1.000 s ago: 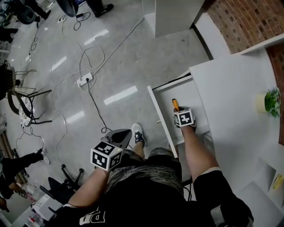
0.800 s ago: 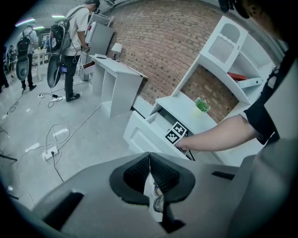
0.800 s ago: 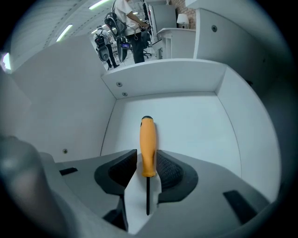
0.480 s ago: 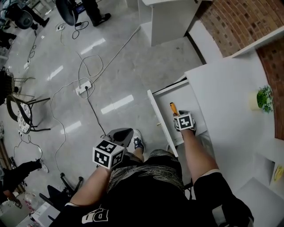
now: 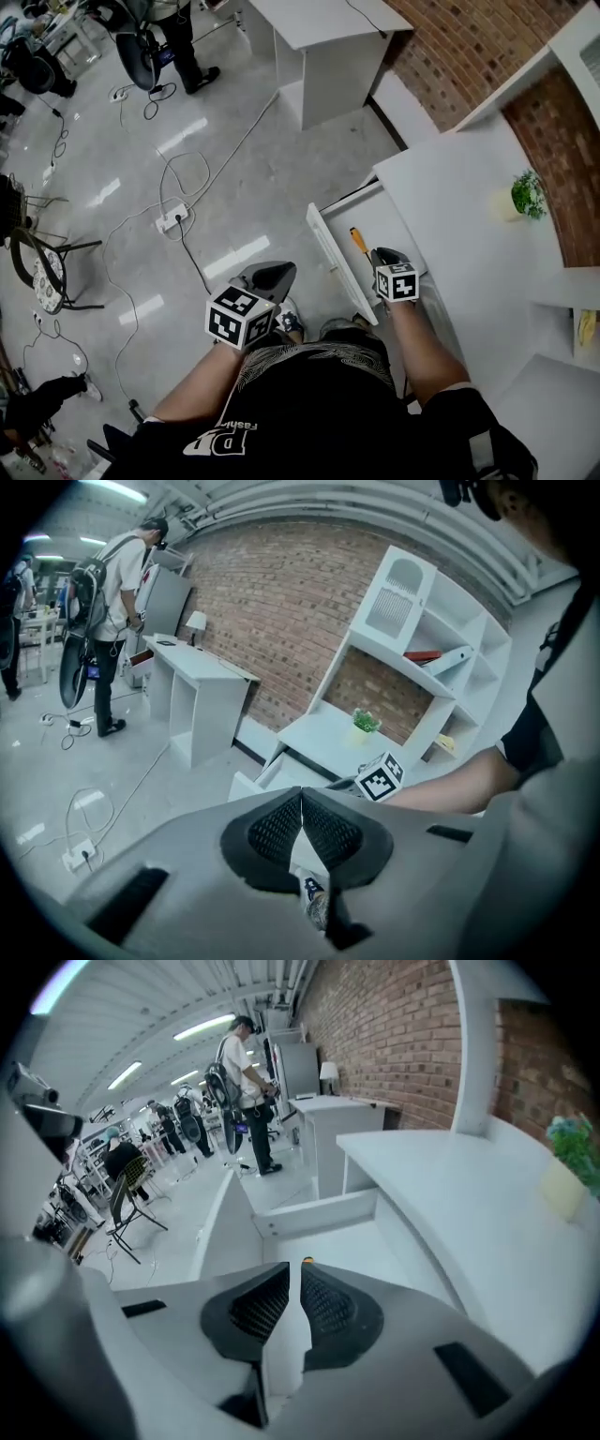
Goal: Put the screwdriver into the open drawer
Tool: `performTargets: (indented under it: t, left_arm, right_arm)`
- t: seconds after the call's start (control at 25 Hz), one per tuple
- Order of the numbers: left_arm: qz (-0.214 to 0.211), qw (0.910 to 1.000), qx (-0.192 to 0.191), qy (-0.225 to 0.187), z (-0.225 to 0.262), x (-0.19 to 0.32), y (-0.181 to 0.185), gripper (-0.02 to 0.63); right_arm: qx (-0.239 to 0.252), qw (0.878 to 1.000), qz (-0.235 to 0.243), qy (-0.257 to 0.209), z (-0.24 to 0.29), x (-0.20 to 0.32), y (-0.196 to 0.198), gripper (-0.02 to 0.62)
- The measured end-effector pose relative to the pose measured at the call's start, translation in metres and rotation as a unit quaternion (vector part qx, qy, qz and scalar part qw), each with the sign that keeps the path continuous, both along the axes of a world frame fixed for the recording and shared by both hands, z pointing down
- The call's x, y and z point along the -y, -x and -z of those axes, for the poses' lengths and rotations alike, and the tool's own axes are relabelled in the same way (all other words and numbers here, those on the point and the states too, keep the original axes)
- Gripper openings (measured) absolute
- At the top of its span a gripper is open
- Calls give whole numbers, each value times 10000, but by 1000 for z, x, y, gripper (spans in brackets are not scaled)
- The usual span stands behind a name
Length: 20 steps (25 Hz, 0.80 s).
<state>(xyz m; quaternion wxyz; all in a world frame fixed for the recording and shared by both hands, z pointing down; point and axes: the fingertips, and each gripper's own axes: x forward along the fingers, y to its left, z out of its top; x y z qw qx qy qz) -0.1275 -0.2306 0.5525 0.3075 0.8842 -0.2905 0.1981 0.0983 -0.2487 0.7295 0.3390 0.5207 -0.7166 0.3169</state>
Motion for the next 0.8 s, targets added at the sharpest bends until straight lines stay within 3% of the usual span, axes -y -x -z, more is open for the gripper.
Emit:
performTargets:
  t: [0.24, 0.52, 0.8]
  left_arm:
    - [-465, 9982, -242, -295, 33, -9, -9, 18]
    - [-720, 9949, -368, -607, 62, -17, -22, 18]
    - [-719, 9914, -561, -937, 99, -48, -47, 18]
  right_arm:
    - [340, 9955, -246, -853, 88, -21, 23, 6]
    - [1379, 9779, -679, -1416, 169, -56, 43, 5]
    - [1894, 9624, -385, -1908, 230, -99, 39, 5]
